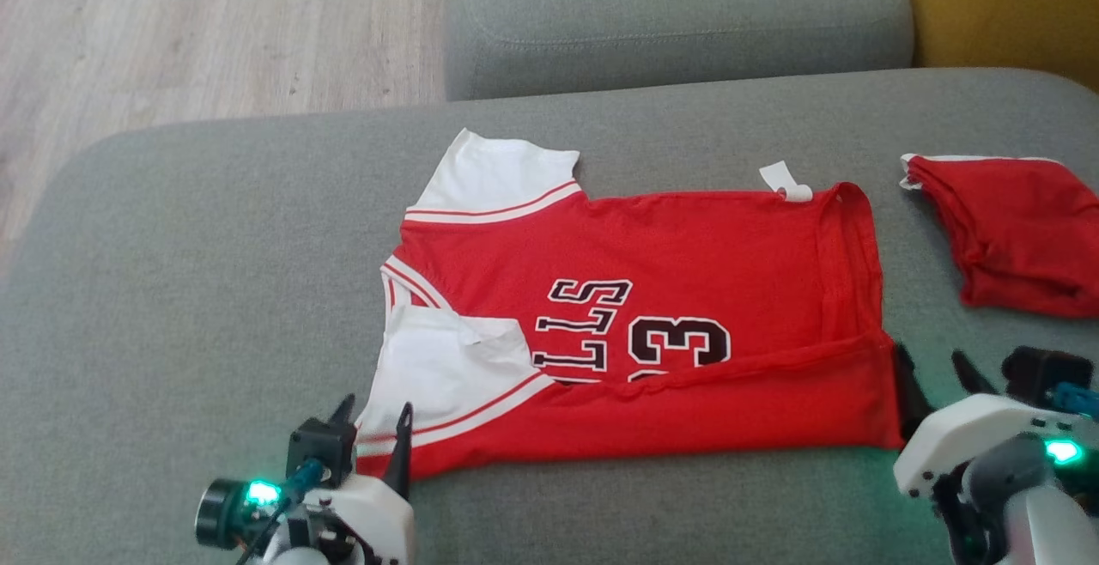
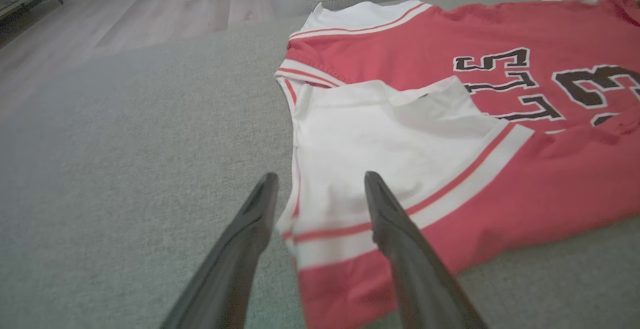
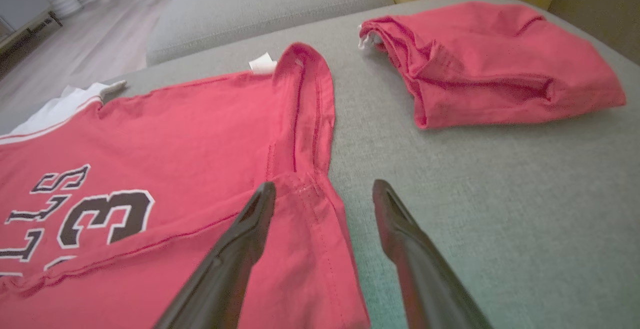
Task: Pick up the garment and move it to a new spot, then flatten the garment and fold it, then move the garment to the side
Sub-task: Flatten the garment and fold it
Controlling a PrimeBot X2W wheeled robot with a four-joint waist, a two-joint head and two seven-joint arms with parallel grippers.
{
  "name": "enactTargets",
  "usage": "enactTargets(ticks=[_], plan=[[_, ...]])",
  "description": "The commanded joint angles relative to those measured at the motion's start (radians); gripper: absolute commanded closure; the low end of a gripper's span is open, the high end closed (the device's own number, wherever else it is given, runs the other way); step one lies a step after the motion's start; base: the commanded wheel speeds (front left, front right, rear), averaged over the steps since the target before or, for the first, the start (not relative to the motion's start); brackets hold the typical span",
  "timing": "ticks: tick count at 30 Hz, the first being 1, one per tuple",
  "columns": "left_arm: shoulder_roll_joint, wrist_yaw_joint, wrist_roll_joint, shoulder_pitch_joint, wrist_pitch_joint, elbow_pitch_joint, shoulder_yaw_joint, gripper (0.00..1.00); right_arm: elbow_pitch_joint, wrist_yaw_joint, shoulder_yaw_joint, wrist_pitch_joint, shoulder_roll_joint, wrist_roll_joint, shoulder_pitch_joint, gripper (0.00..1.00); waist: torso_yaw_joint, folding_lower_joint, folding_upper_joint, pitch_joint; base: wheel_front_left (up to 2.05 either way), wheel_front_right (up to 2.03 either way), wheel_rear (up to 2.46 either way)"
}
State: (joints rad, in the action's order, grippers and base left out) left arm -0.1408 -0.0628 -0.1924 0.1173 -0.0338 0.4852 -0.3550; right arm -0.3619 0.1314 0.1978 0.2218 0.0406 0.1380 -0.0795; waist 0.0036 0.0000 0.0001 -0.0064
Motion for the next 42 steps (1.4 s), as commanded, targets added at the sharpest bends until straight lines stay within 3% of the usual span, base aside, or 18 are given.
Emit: enactTargets(ticks=[1, 3, 8, 11, 18, 21, 29, 34, 42], plan=[[-0.012, -0.013, 0.005, 0.041, 0.019, -0.044, 0.037, 0.0, 0.05, -0.001, -0.026, -0.041, 0.01, 0.003, -0.036, 0.0, -0.001, 0.0, -0.0001, 0.007, 0.0, 0.0, 0.0], [-0.012, -0.019, 0.006, 0.048, 0.04, -0.056, 0.041, 0.0, 0.06, -0.001, -0.031, -0.068, 0.01, -0.002, -0.04, 0.0, -0.001, 0.0, -0.0001, 0.011, 0.0, 0.0, 0.0], [0.006, -0.041, -0.005, 0.094, 0.225, -0.125, 0.076, 0.0, 0.105, -0.001, -0.079, -0.239, 0.01, 0.044, -0.063, 0.0, -0.01, 0.0, -0.0001, 0.031, 0.0, 0.0, 0.0], [0.018, -0.045, -0.014, 0.121, 0.28, -0.164, 0.099, 0.0, 0.11, -0.001, -0.105, -0.324, 0.01, 0.082, -0.069, 0.0, -0.02, 0.0, -0.0001, 0.048, 0.0, 0.0, 0.0], [-0.005, 0.018, 0.017, 0.242, 0.294, -0.182, 0.08, 0.0, 0.092, -0.001, -0.138, -0.39, 0.01, 0.109, -0.117, 0.0, -0.052, 0.0, -0.0001, 0.12, 0.0, 0.0, 0.0], [-0.042, 0.062, 0.034, 0.352, 0.235, -0.133, 0.063, 0.0, 0.096, -0.001, -0.141, -0.394, 0.01, 0.109, -0.155, 0.0, -0.07, 0.0, -0.0001, 0.172, 0.0, 0.0, 0.0], [-0.185, 0.178, 0.046, 0.747, -0.08, 0.073, 0.019, 0.0, 0.112, -0.001, -0.177, -0.41, 0.01, 0.157, -0.298, 0.0, -0.159, 0.0, -0.0001, 0.363, 0.0, 0.0, 0.0], [-0.246, 0.192, 0.002, 0.9, -0.218, 0.182, -0.03, 0.0, 0.097, -0.001, -0.211, -0.434, 0.01, 0.203, -0.357, 0.0, -0.213, 0.0, -0.0001, 0.433, 0.0, 0.0, 0.0], [-0.324, 0.193, -0.078, 1.033, -0.346, 0.3, -0.128, 0.0, 0.064, -0.001, -0.269, -0.467, 0.01, 0.261, -0.425, 0.0, -0.276, 0.0, -0.0001, 0.504, 0.0, 0.0, 0.0]])
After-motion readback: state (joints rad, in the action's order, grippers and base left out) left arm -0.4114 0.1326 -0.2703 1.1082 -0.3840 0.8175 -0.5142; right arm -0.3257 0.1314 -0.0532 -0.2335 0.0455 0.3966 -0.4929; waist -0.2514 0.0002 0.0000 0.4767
